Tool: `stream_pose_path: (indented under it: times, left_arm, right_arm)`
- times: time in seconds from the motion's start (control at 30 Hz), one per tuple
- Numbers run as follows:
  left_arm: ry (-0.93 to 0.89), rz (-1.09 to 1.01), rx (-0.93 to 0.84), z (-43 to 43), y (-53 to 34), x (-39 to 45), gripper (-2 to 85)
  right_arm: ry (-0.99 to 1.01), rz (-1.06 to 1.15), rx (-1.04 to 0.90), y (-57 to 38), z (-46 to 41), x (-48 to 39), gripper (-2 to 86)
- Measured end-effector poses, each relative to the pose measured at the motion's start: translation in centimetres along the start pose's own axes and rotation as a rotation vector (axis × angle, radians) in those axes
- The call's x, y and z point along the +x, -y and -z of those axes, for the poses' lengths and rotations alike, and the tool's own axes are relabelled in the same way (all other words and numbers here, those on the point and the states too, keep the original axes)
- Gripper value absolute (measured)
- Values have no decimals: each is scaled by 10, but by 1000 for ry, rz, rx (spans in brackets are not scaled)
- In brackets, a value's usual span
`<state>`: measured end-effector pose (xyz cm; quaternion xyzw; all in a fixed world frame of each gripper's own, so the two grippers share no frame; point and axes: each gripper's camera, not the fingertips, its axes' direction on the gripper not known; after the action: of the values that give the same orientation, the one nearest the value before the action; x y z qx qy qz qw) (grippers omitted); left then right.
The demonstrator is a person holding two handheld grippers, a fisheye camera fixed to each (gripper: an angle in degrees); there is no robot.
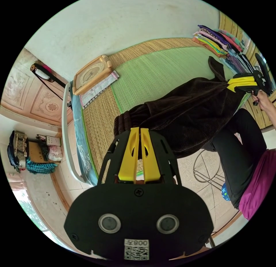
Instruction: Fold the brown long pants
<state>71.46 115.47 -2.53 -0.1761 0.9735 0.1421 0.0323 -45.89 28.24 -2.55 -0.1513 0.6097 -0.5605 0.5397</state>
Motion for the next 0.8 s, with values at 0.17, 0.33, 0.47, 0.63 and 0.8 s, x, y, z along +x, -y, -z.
stream_pose_path:
  times: [0.17, 0.33, 0.47, 0.63, 0.8]
  left_arm:
    - [-2, -7, -10, -4, -36, 11, 5]
    - [-13, 0, -39, -22, -67, 24, 4]
    - [-38, 18, -59, -40, -90, 35, 4]
    - [-43, 14, -80, -58, -110, 49, 4]
    - [-64, 20, -98, -76, -130, 61, 5]
  right_arm:
    - [7, 20, -17, -3, 15, -25, 18]
    - [19, 44, -57, -4, 14, -52, 18]
    - [18, 65, -107, -4, 3, -76, 18]
    - [33, 91, -160, -1, -8, -103, 19]
    - [62, 105, -211, 2, -22, -131, 19]
